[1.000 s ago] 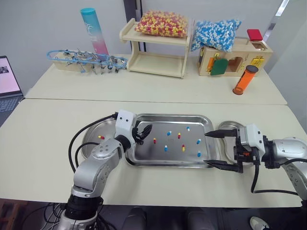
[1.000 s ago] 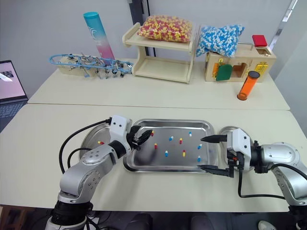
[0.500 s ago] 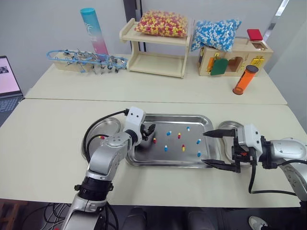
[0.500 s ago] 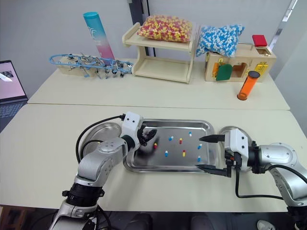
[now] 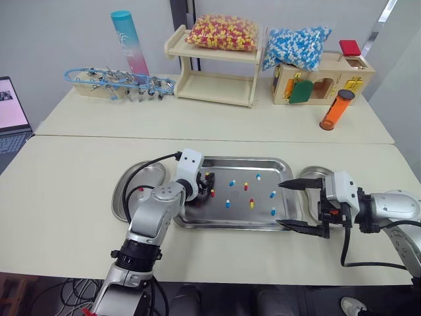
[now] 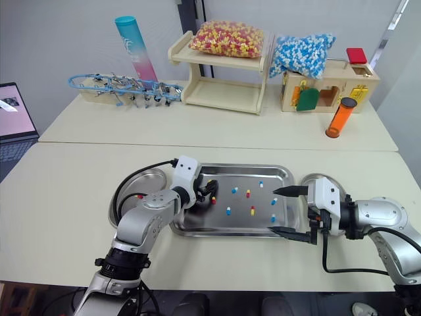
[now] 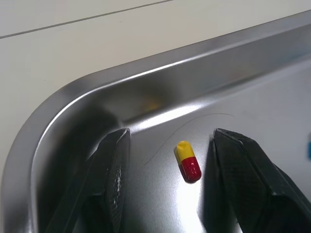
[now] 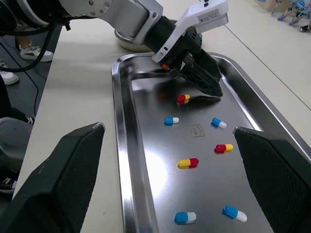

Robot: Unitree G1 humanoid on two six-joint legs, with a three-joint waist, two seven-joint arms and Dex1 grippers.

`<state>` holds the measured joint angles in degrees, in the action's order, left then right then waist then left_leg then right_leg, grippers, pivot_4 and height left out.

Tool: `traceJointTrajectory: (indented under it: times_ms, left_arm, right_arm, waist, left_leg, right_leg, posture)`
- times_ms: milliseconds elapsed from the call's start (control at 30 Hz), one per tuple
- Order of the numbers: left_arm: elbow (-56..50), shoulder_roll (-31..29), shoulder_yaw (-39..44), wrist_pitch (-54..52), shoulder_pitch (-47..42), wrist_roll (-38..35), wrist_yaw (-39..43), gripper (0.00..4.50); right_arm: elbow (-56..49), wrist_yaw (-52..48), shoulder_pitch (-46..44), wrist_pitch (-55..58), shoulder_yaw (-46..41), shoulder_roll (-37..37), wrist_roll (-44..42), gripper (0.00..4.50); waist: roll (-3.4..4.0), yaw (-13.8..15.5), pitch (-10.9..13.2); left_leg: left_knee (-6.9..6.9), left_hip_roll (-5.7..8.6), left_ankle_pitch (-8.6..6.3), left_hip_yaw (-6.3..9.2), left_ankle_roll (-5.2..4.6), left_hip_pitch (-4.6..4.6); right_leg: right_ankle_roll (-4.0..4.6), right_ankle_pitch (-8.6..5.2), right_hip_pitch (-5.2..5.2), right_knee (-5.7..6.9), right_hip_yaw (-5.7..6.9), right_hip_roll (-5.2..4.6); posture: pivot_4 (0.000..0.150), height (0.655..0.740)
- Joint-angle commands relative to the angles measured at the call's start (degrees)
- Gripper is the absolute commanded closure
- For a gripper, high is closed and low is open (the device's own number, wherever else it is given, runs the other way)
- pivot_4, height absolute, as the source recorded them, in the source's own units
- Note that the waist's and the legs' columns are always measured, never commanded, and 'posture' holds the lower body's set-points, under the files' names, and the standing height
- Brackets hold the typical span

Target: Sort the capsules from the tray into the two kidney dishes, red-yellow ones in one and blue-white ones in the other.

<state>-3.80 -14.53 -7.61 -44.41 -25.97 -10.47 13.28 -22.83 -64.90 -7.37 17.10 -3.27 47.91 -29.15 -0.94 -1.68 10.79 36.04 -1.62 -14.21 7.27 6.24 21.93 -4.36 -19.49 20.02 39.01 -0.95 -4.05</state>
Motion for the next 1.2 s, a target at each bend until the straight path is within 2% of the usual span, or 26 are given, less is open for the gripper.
traceJointTrajectory:
  times_ms: [33, 967, 1067, 1200]
  left_arm:
    - [-0.76, 0.63, -0.55, 0.19, -0.56, 0.85, 0.47, 1.71]
    - [1.88, 3.69, 2.31, -3.02, -0.87, 1.17, 0.86, 1.71]
    - [2.22, 3.45, 2.25, -3.03, -1.08, 1.34, 1.46, 2.32]
    - [1.07, 3.15, 2.66, -3.90, -0.87, 1.11, 2.08, 3.52]
  right_arm:
    - [-2.24, 0.03, -0.19, -0.02, -1.54, 0.72, -0.82, 0.00]
    - [-3.53, 1.47, 0.40, 0.97, -2.26, 0.76, -0.91, 0.00]
    - [-3.77, 1.70, 0.93, 0.89, -2.25, 0.75, -0.95, 0.00]
    - [-3.73, 1.85, 1.01, 0.96, -2.29, 0.72, -0.97, 0.00]
  waist:
    - [0.00, 0.00, 0.00]
    - [-0.01, 0.04, -0.01]
    - [-0.01, 0.04, -0.02]
    - [-0.01, 0.04, -0.02]
  left_leg:
    - [0.00, 0.00, 0.00, 0.00, 0.00, 0.00]
    - [0.02, 0.01, 0.00, 0.01, 0.01, -0.03]
    - [0.02, 0.02, 0.00, 0.02, 0.01, -0.05]
    - [0.02, 0.02, 0.00, 0.01, 0.01, -0.03]
  right_leg:
    - [0.00, 0.00, 0.00, 0.00, 0.00, 0.00]
    - [-0.02, 0.01, -0.06, 0.00, 0.01, -0.01]
    - [-0.02, 0.01, -0.07, 0.00, 0.01, -0.01]
    - [-0.02, 0.01, -0.07, -0.01, 0.01, -0.01]
  posture:
    - [0.150, 0.7400]
    - [0.150, 0.7400]
    - [0.150, 0.7400]
    - [0.150, 0.7400]
